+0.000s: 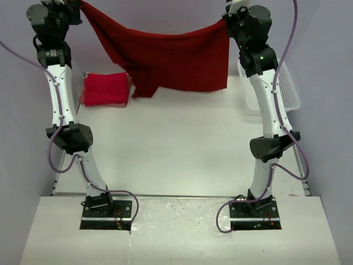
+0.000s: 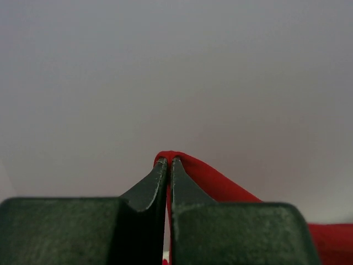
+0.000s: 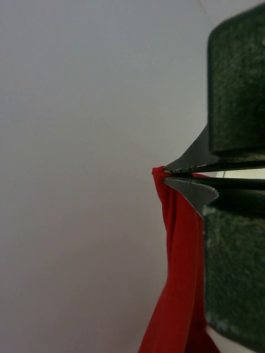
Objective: Fold and stack the t-shirts
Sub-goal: Flatten out the tshirt
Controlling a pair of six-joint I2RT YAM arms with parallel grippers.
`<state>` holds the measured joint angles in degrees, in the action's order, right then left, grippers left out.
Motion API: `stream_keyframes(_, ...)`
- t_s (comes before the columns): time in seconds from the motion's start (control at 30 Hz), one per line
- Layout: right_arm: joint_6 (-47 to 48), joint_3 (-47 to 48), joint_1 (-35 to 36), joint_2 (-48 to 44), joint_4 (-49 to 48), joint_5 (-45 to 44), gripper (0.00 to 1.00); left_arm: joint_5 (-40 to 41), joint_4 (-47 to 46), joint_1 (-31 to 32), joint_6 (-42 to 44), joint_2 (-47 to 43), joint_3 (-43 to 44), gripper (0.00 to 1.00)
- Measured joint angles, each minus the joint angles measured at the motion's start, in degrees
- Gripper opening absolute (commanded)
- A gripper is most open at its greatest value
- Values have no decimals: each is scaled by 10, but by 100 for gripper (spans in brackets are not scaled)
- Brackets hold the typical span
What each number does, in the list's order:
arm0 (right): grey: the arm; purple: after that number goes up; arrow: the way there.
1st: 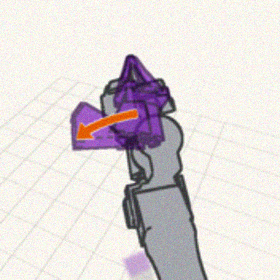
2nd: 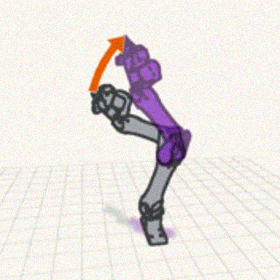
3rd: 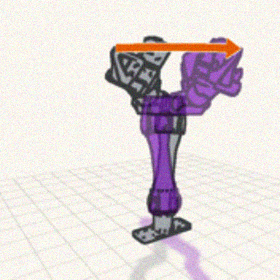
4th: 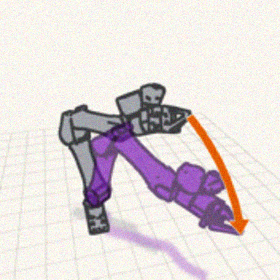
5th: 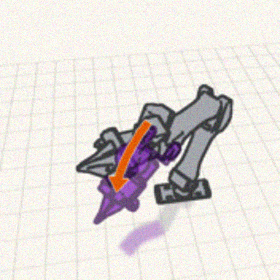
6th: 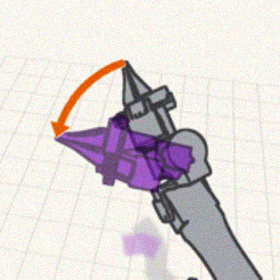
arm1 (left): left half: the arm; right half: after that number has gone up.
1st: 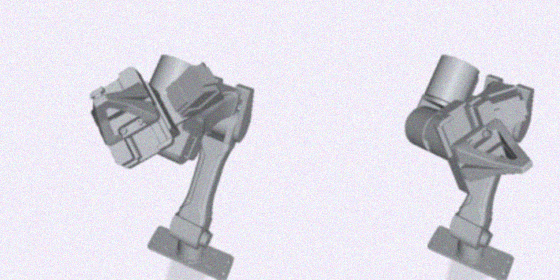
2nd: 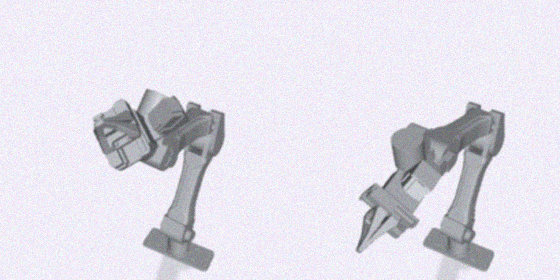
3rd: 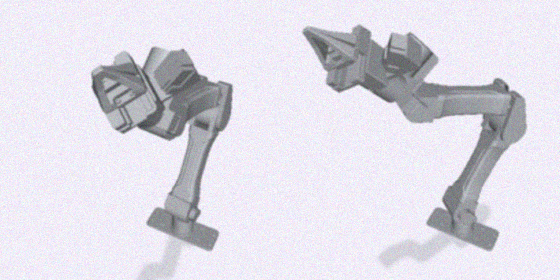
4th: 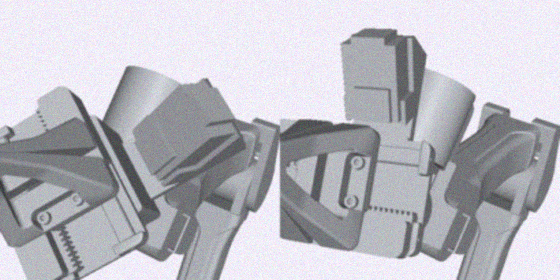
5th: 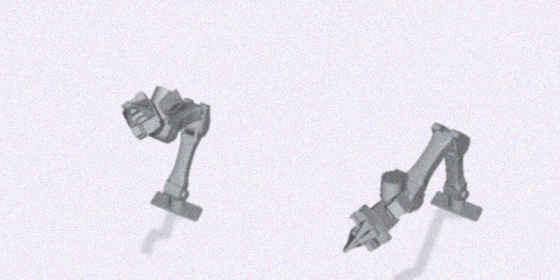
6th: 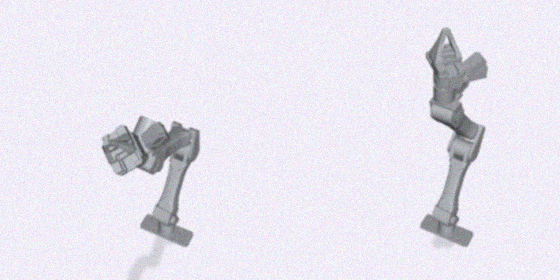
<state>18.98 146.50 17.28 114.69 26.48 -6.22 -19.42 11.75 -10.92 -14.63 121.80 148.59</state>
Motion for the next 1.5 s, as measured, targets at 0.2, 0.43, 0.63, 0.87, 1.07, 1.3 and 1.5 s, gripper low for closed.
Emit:
stream_keyframes(0.2, 2, -25, -1, -53, -7, 14, 0, -38, -56, -45, -43, -48, -19, 0)
stream_keyframes(0.43, -45, -174, -7, -154, -11, -13, 0, -41, -71, 34, 2, -204, -248, 0)
stream_keyframes(0.63, -207, -455, -11, -205, -2, -36, 0, 2, -84, 99, -67, -360, -665, 0)
stream_keyframes(0.87, -402, -681, -9, -232, 66, -92, 0, 94, -5, 120, -166, -499, -932, 0)
stream_keyframes(1.07, -496, -800, -8, -374, 75, -132, 0, 143, 69, 127, -172, -628, -950, 0)
stream_keyframes(1.3, -551, -915, -8, -447, 94, -163, 0, 129, 141, 127, -170, -675, -1005, 0)
stream_keyframes(1.5, -581, -958, -7, -456, 115, -151, 0, 121, 202, 129, -163, -681, -1026, 0)
